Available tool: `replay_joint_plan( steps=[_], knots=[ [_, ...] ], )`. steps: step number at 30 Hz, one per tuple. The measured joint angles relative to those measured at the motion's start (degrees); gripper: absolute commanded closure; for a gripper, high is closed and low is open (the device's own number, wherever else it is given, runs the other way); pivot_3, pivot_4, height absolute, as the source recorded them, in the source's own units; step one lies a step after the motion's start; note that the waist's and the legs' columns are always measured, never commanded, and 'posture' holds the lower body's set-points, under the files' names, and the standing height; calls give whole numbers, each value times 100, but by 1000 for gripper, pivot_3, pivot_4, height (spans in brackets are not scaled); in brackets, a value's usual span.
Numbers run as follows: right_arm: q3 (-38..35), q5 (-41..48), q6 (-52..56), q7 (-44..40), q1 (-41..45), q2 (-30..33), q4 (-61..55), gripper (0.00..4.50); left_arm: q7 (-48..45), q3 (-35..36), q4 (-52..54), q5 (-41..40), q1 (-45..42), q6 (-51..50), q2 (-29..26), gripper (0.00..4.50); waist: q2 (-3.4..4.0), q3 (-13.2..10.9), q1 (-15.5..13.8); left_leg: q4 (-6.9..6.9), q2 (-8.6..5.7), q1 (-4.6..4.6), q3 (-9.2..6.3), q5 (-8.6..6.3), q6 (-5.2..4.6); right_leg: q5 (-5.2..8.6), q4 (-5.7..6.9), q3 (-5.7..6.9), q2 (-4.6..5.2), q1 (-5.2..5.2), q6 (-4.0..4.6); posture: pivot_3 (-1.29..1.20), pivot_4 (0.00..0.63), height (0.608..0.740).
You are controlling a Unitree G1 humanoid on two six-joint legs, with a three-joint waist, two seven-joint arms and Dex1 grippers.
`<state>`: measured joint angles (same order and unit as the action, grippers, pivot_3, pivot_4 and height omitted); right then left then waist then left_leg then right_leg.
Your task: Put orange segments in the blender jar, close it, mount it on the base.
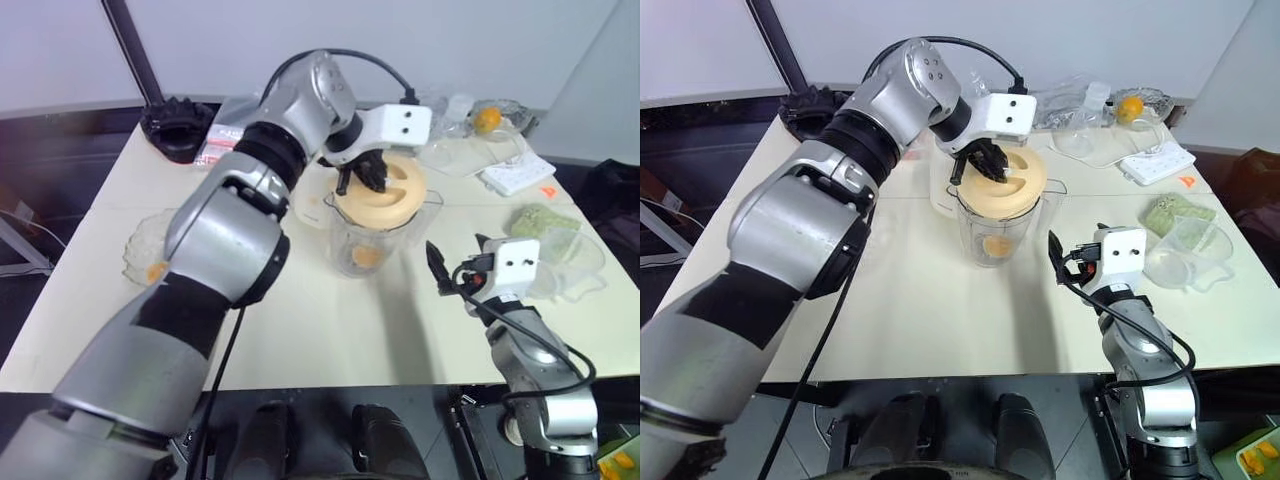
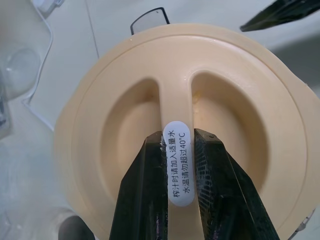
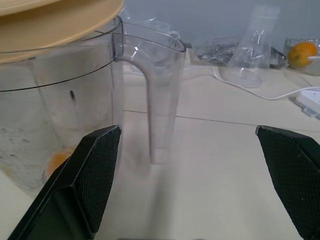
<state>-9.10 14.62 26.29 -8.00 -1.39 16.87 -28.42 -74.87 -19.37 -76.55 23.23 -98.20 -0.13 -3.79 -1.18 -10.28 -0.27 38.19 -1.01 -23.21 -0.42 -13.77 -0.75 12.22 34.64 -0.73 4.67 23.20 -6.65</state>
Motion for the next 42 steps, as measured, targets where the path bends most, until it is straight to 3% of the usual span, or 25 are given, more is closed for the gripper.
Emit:
replay_joint_plan(
  steps=[2, 18, 33, 42],
  knots=[
    [68, -48, -49, 36, 0, -81, 8, 0, 39, 38, 0, -10, 20, -94, 39, 4316, 31, 23, 10, -10, 39, -12, 7, -2, 4, -11, -65, 29, -10, -18, 17, 0, 150, 740],
    [230, -256, -79, 103, -72, -394, 7, 0, 239, 472, 0, -209, 73, -633, 192, 4316, 33, 37, -45, -9, 25, -25, 20, -2, -15, -15, -51, 33, 5, -1, 19, 0, 150, 740],
    [358, -381, -83, 198, -383, -542, -75, 0, -1119, 308, 14, -115, 215, -428, -80, 4316, 35, 37, -25, -25, 30, -31, 19, -4, -17, -15, -52, 36, 7, 15, 22, 0, 150, 740],
    [171, -435, -289, 95, 322, -415, 455, 0, -1178, 318, 102, -136, 282, -391, -133, 4316, 36, 37, -11, -28, 30, -36, 22, -16, -38, -16, -52, 36, 1, 23, 25, 0, 150, 740]
  ],
)
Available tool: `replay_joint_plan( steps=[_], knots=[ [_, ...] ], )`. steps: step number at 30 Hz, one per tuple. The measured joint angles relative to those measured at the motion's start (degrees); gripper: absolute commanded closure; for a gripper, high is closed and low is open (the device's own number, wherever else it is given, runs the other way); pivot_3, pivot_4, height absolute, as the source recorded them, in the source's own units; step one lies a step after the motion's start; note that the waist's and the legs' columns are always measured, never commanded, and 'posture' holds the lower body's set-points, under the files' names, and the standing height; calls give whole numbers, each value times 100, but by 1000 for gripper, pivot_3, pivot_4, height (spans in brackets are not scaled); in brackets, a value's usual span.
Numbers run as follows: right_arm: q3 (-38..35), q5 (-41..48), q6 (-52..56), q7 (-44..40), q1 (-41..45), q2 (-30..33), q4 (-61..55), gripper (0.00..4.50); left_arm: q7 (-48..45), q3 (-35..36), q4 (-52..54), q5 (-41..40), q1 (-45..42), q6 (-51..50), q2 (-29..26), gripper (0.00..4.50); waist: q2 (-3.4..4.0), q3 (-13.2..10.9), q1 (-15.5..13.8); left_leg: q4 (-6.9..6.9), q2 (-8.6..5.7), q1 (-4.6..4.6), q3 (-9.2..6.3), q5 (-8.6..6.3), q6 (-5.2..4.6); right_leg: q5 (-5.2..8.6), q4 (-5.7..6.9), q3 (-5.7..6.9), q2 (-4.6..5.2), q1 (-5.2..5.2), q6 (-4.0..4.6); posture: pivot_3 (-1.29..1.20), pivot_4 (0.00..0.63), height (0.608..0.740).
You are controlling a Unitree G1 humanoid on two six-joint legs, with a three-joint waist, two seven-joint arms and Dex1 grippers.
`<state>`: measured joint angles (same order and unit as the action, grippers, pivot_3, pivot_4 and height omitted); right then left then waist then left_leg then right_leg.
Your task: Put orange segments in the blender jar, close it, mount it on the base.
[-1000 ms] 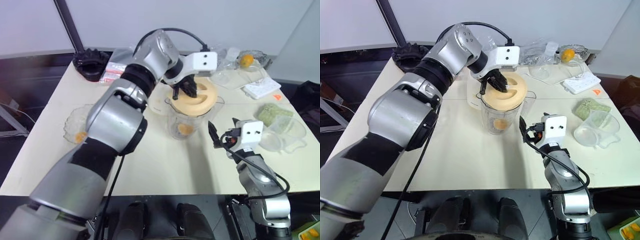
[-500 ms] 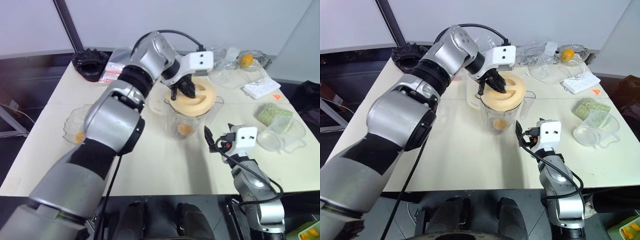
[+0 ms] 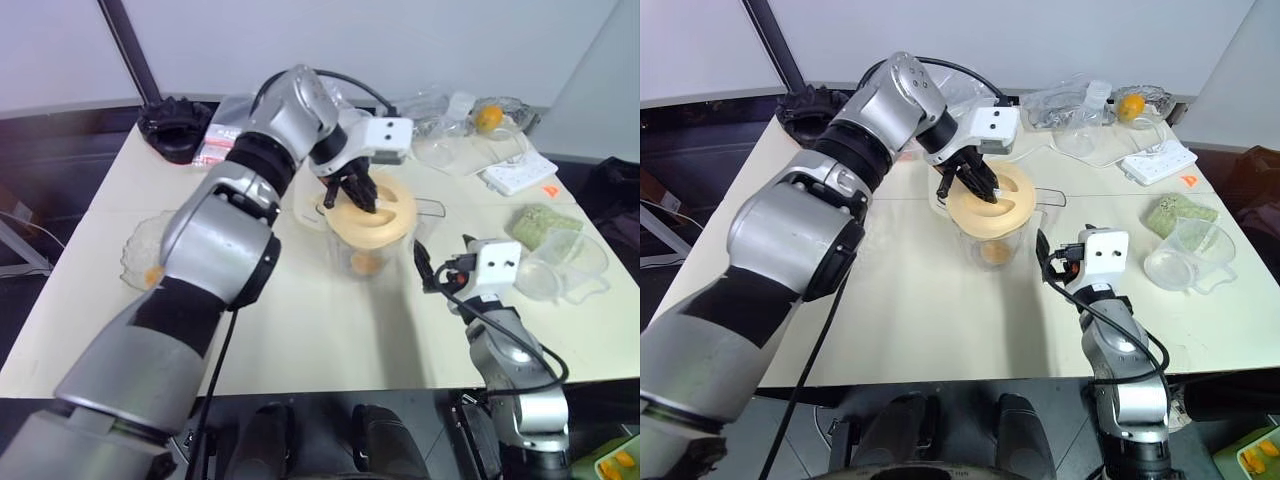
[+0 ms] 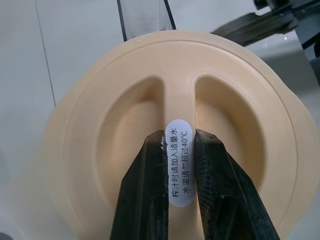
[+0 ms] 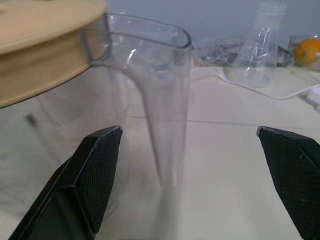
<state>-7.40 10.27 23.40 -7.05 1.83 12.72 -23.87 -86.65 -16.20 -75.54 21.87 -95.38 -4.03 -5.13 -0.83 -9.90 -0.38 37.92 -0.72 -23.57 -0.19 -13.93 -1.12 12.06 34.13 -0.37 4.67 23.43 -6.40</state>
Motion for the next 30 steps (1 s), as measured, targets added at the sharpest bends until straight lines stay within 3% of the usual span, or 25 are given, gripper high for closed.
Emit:
replay_joint_plan(
  steps=[6, 13, 16, 21, 30],
  knots=[
    [0, 65, -91, -364, 626, 123, 812, 0, -8, 1, 10, -4, 11, 46, -30, 4316, 1, 0, 22, 0, 0, 0, 1, 0, 0, 0, 2, 0, -1, 1, 0, 0, 150, 740],
    [130, 85, -14, -442, 785, -32, 861, 0, -97, 13, 9, -17, 45, 223, -112, 4316, 0, 0, 76, -1, 0, 0, 0, -3, -7, -3, 3, -2, -4, 2, 4, 0, 150, 740],
    [217, 0, -15, -404, 861, -138, 919, 851, -173, 26, 9, -43, 45, 228, -166, 4316, 1, -1, 136, -1, 2, 2, 0, -3, -7, -3, 6, -2, -5, 4, 4, 0, 150, 740],
    [364, -218, -50, -290, 1065, -235, 1084, 3442, -290, 34, 21, -110, 56, 332, -192, 4316, 1, -2, 122, -5, 2, 0, 1, -5, -9, -1, 9, -2, -6, 8, 3, 0, 150, 740],
    [455, -421, -53, -159, 1102, -375, 1086, 3509, -337, 30, 46, -215, 186, 540, -299, 4316, 1, -1, 143, -5, 8, 4, 6, -18, -32, 0, 18, -7, -17, 14, -1, 0, 150, 740]
  ],
)
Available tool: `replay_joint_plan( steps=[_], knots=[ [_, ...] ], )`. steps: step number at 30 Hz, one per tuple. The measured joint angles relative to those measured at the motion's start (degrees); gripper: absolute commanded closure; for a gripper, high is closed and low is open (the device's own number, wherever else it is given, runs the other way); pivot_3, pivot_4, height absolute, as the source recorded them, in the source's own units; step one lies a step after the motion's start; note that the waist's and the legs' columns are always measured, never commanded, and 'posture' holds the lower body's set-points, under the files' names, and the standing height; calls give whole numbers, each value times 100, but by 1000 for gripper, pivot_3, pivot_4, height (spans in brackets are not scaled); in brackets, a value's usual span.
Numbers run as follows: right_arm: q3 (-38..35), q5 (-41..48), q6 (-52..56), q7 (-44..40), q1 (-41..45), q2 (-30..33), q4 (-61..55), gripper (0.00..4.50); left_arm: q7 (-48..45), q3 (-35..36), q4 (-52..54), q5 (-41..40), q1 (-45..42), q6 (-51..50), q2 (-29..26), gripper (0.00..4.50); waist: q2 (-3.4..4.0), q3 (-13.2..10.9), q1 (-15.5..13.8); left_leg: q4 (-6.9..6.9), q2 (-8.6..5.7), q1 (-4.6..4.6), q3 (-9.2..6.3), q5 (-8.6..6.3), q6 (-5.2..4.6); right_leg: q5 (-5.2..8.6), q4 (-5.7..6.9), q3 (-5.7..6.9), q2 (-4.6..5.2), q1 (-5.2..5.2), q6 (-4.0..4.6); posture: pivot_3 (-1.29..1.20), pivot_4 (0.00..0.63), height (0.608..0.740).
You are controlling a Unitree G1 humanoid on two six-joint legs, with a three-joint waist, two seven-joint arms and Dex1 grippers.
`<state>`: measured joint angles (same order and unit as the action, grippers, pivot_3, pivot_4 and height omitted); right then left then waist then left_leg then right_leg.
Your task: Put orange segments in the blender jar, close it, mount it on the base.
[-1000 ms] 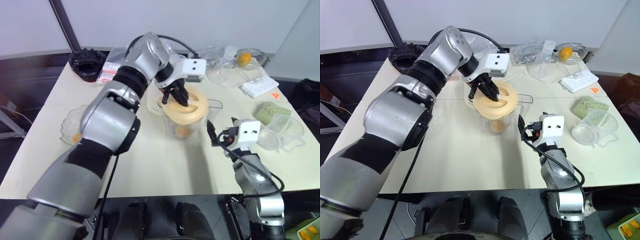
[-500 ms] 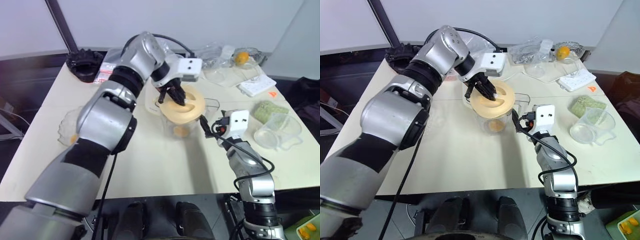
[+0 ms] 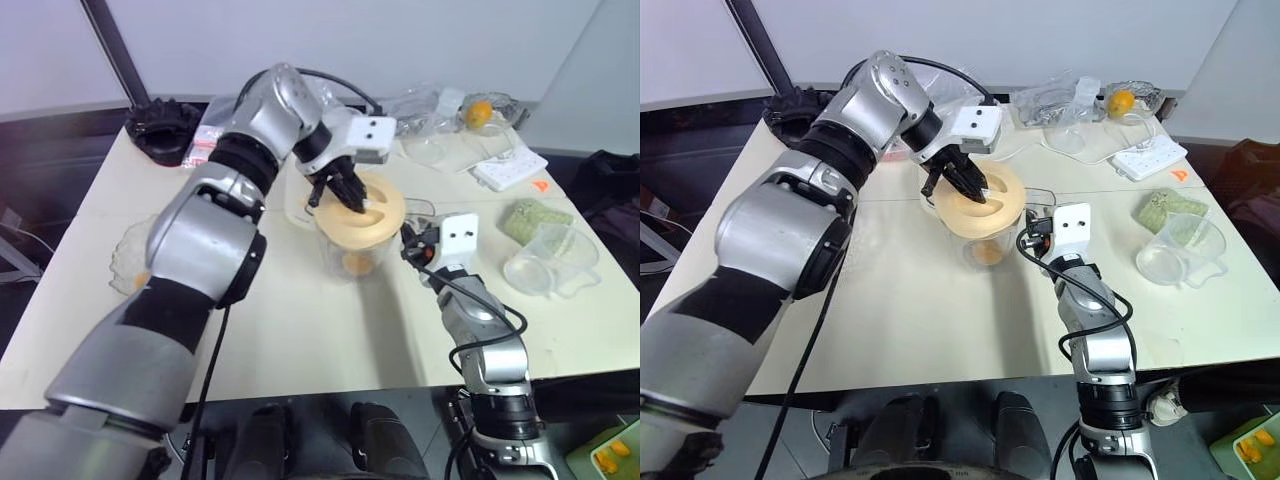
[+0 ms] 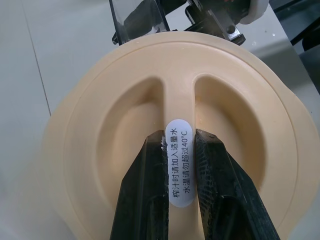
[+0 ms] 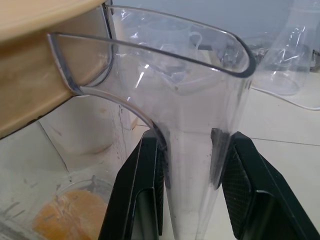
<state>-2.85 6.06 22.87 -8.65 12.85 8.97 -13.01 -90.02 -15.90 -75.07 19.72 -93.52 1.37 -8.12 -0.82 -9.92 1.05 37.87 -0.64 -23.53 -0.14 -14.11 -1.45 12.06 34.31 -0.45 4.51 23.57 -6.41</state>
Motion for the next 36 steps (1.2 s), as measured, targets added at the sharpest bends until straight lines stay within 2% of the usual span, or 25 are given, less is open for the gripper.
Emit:
replay_joint_plan(
  steps=[10, 18, 36],
  knots=[
    [19, -122, 8, 57, -2, -66, -22, 3509, 19, 140, 124, -131, 193, 12, -65, 4316, 2, 2, -5, 1, 1, 4, 1, 0, 0, 0, 0, -1, 0, -5, 2, 0, 150, 740],
    [-47, -135, 42, 122, 6, -75, 46, 3509, 438, 236, 209, -185, 287, -538, 36, 4316, 5, 17, -26, 2, 0, 15, 0, 0, 0, 1, -4, 0, 2, -19, 2, 0, 150, 740],
    [-137, -128, 42, 98, 85, -41, 280, 3509, 805, 309, 484, -249, 533, -1098, 142, 4316, 35, 80, -39, 3, -3, 23, -2, -1, 1, 2, -9, 0, 10, -33, 3, 0, 150, 740]
  ],
)
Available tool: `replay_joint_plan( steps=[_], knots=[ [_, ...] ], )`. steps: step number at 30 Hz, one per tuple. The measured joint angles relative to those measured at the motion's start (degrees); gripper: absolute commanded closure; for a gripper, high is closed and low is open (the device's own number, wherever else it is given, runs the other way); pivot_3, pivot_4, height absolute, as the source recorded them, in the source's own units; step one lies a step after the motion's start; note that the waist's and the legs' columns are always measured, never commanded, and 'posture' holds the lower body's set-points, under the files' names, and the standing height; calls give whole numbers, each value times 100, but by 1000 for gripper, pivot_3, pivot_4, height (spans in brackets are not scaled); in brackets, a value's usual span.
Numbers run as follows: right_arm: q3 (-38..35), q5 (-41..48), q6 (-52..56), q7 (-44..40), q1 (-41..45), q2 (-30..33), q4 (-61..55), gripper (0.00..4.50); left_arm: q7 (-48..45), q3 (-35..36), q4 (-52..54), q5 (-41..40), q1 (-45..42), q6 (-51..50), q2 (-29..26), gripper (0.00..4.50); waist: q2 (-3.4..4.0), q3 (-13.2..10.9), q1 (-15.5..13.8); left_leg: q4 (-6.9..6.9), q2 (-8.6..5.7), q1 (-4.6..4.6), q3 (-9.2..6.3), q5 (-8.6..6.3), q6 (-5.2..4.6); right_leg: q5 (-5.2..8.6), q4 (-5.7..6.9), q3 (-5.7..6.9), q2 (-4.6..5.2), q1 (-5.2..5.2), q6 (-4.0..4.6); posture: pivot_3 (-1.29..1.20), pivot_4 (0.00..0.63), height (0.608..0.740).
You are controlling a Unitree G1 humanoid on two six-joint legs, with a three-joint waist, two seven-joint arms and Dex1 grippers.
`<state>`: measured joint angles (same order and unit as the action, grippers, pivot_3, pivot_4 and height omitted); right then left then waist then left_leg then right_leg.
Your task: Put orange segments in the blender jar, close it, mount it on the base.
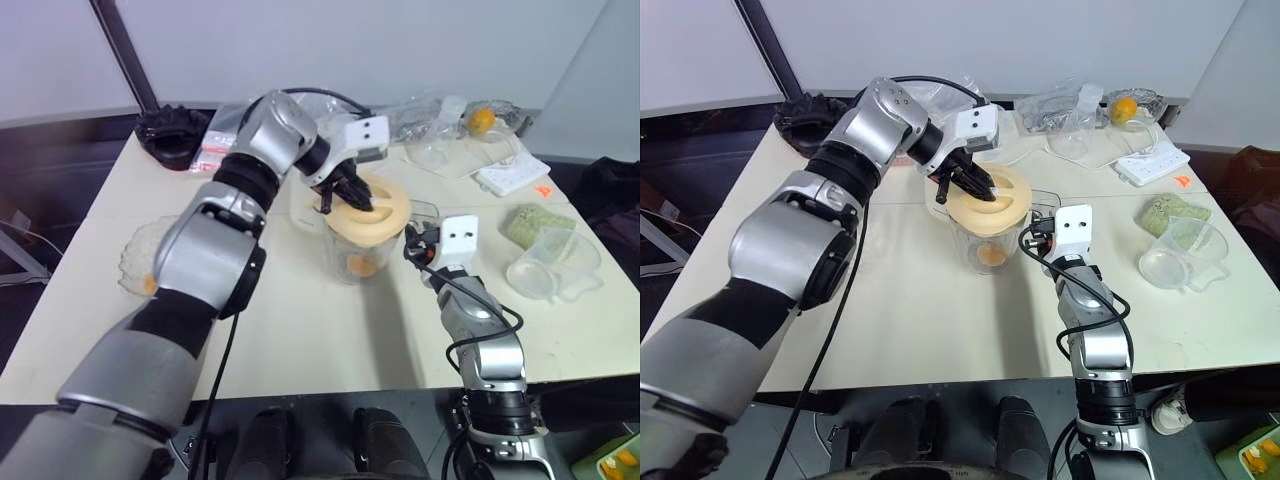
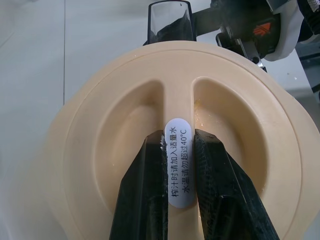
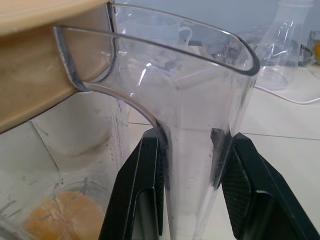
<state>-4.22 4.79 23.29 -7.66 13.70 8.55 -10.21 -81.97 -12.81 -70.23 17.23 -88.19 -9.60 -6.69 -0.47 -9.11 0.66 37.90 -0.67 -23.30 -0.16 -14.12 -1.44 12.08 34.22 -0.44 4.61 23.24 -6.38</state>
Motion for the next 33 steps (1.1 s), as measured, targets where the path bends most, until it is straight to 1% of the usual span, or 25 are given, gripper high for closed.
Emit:
replay_joint_plan(
  steps=[5, 7, 9, 10, 11, 13, 16, 19, 21, 22, 23, 25, 28, 33],
  knots=[
    [-5, 4, 0, -9, 0, 29, 10, 3509, 9, 0, 59, 0, 35, 6, 0, 4316, 3, 7, 1, 0, 0, 0, -1, 0, 0, 0, -1, 0, 2, 0, 0, 0, 150, 740],
    [-12, 6, 0, -11, 6, 39, 25, 3509, 37, 0, 63, -3, 46, 18, 3, 3275, 3, 9, 1, 0, 0, 0, -1, 0, 0, 0, -2, 0, 3, 0, 0, 0, 150, 740],
    [-21, 15, 1, -58, 31, 44, 58, 3509, 229, 38, 58, -94, 179, 28, 57, 2366, -1, 7, 11, 0, 0, -3, -2, 0, 0, 0, 0, 0, 4, 6, 0, 0, 150, 740],
    [-20, 53, -1, -98, 31, 44, 68, 3509, 302, 38, 57, -99, 172, 27, 51, 1758, -10, 5, 18, 0, 2, -4, -4, 0, 0, -1, -1, 1, 0, 7, 1, 0, 150, 740],
    [-17, 56, -3, -117, 32, 46, 68, 3509, 326, 37, 57, -100, 163, 23, 61, 1375, -8, 6, 25, 0, 2, -4, -3, 0, 0, -1, -2, 0, 0, 7, 1, 0, 150, 740],
    [-51, 68, -3, -119, 37, 51, 112, 3509, 251, 44, 56, -162, 118, -3, 89, 428, -8, 6, 28, -2, 2, -5, -2, 0, 0, -1, -1, 0, -2, 10, 2, 0, 150, 740],
    [-49, 95, -38, -184, 69, 87, 134, 3509, 34, 40, 74, -200, 32, 17, -20, 428, -5, 5, 22, -3, 1, -9, -1, 0, 0, 0, -2, 1, -1, 16, 2, 0, 150, 740],
    [4, 95, -135, -341, 121, 179, 135, 3509, -427, 140, 132, -448, 0, -159, -176, 428, -6, -17, 33, -3, 1, -28, 0, 0, 0, -1, -1, 0, -1, 35, 3, 0, 150, 740],
    [12, 96, -203, -433, 205, 234, 165, 3509, -605, 244, 147, -615, -62, -412, -232, 428, -3, -29, 29, 0, -1, -72, 2, 1, -2, -3, 6, -1, -3, 78, 1, 0, 150, 740],
    [21, 96, -238, -471, 297, 264, 208, 3509, -683, 302, 209, -752, -127, -569, -247, 428, -4, -35, 28, 10, -4, -123, 4, 3, -3, -11, 24, -4, -4, 131, -11, 0, 150, 740],
    [26, 98, -252, -500, 344, 278, 231, 3509, -702, 333, 271, -820, -187, -663, -284, 428, -9, -54, 31, 11, -9, -131, 9, 4, -3, -16, 35, -11, -4, 144, -21, 0, 150, 740],
    [28, 112, -301, -581, 413, 332, 316, 3509, -733, 477, 479, -1020, -426, -891, -483, 428, -19, -84, 54, 11, -20, -133, 20, 4, -4, -11, 76, -29, -2, 165, -32, 0, 150, 740],
    [-16, 138, -400, -679, 472, 385, 479, 3509, -690, 586, 840, -1217, -710, -1073, -759, 428, -18, -88, 46, 1, -38, -119, 17, 2, -6, 6, 93, -34, -2, 165, -39, 0, 150, 740],
    [-73, 198, -507, -763, 522, 453, 677, 3509, -416, 612, 1293, -1381, -616, -1355, -1051, 428, -14, -95, 56, 9, -33, -108, 17, 3, -6, 8, 97, -42, -2, 157, -39, 0, 150, 740]
  ],
)
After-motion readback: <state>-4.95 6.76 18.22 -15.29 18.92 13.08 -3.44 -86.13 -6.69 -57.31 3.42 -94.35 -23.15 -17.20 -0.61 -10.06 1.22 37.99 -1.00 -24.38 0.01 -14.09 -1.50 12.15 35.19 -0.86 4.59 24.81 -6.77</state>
